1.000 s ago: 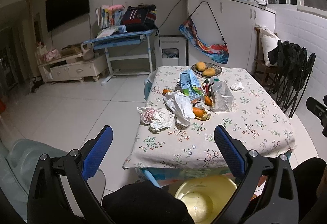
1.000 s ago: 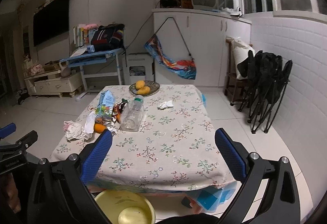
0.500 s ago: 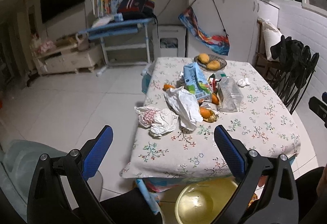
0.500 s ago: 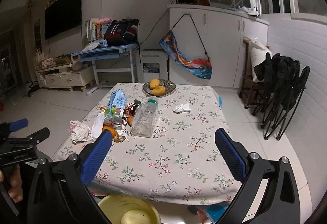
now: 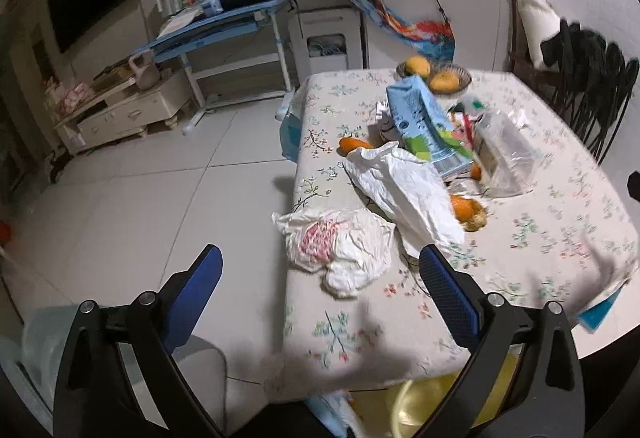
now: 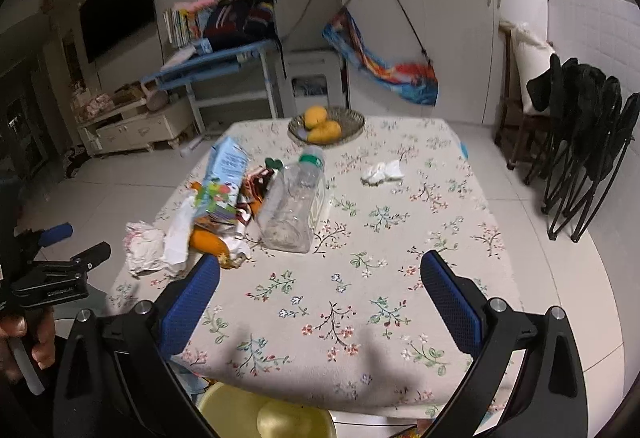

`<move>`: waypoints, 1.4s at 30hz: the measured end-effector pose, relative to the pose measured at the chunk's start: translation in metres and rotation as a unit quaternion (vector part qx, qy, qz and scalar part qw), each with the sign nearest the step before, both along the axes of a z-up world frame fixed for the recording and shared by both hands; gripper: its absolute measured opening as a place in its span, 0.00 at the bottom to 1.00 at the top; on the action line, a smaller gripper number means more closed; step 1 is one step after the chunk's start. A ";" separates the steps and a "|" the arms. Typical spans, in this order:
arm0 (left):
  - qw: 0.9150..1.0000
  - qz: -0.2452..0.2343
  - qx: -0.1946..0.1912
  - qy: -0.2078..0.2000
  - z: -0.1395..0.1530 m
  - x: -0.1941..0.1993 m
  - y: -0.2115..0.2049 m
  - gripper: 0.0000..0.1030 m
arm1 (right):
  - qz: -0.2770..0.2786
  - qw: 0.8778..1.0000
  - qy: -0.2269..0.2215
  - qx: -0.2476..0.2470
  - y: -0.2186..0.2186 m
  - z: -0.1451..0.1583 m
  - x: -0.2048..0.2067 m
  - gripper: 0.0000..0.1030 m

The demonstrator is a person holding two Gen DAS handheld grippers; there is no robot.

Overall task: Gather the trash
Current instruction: 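Grasp the crumpled white plastic bag with the left tool while the right tool grasps the clear water bottle, then carry the bag and bottle with both tools down toward the yellow basin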

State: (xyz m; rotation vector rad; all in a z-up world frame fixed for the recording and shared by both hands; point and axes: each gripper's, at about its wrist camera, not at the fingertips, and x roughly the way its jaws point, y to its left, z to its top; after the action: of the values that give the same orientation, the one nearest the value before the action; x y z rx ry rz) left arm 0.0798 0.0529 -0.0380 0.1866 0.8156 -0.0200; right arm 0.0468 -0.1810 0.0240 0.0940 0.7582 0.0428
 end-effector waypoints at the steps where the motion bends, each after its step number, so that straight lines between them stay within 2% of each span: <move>1: 1.000 -0.003 0.006 0.006 -0.003 0.005 -0.002 0.91 | 0.005 1.000 0.006 -0.003 0.003 -0.003 0.005 0.94; 4: 0.999 -0.010 0.017 0.028 -0.014 0.022 -0.004 0.89 | 0.025 0.999 0.024 -0.011 0.017 -0.011 0.020 0.94; 9: 0.998 -0.017 0.013 0.056 -0.028 0.043 -0.003 0.84 | 0.044 0.998 0.040 -0.020 0.036 -0.021 0.049 0.94; 12: 0.998 -0.024 0.014 0.065 -0.035 0.051 -0.004 0.77 | 0.039 0.998 0.051 -0.018 0.040 -0.030 0.069 0.94; 16: 0.996 -0.036 0.007 0.080 -0.042 0.055 -0.006 0.69 | 0.015 0.997 0.075 0.011 0.033 -0.043 0.093 0.94; 23: 0.995 -0.053 0.014 0.088 -0.049 0.057 -0.014 0.59 | -0.003 0.996 0.087 0.027 0.028 -0.053 0.114 0.93; 26: 0.994 -0.059 0.016 0.094 -0.052 0.058 -0.018 0.52 | -0.004 0.995 0.095 0.036 0.028 -0.059 0.122 0.87; 27: 0.993 -0.061 0.015 0.096 -0.053 0.058 -0.018 0.50 | -0.004 0.994 0.100 0.037 0.027 -0.062 0.124 0.79; 31: 0.993 -0.063 0.011 0.104 -0.054 0.058 -0.019 0.41 | -0.002 0.992 0.117 0.049 0.024 -0.068 0.127 0.66; 32: 0.992 -0.064 0.010 0.105 -0.054 0.058 -0.018 0.40 | -0.001 0.991 0.121 0.053 0.023 -0.069 0.127 0.57; 34: 0.992 -0.065 0.006 0.104 -0.053 0.058 -0.018 0.33 | 0.001 0.991 0.118 0.057 0.021 -0.069 0.126 0.56; 38: 0.993 -0.067 -0.010 0.101 -0.049 0.056 -0.016 0.29 | 0.002 0.991 0.113 0.066 0.013 -0.066 0.122 0.55; 42: 0.994 -0.066 -0.011 0.088 -0.043 0.049 -0.016 0.28 | -0.009 0.986 0.112 0.122 -0.007 -0.063 0.114 0.54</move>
State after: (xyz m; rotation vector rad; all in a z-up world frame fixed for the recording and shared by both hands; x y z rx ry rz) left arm 0.1292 0.0368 -0.0811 0.2205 0.9774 -0.1714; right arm 0.1607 -0.1876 -0.0395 0.3432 0.9746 0.1086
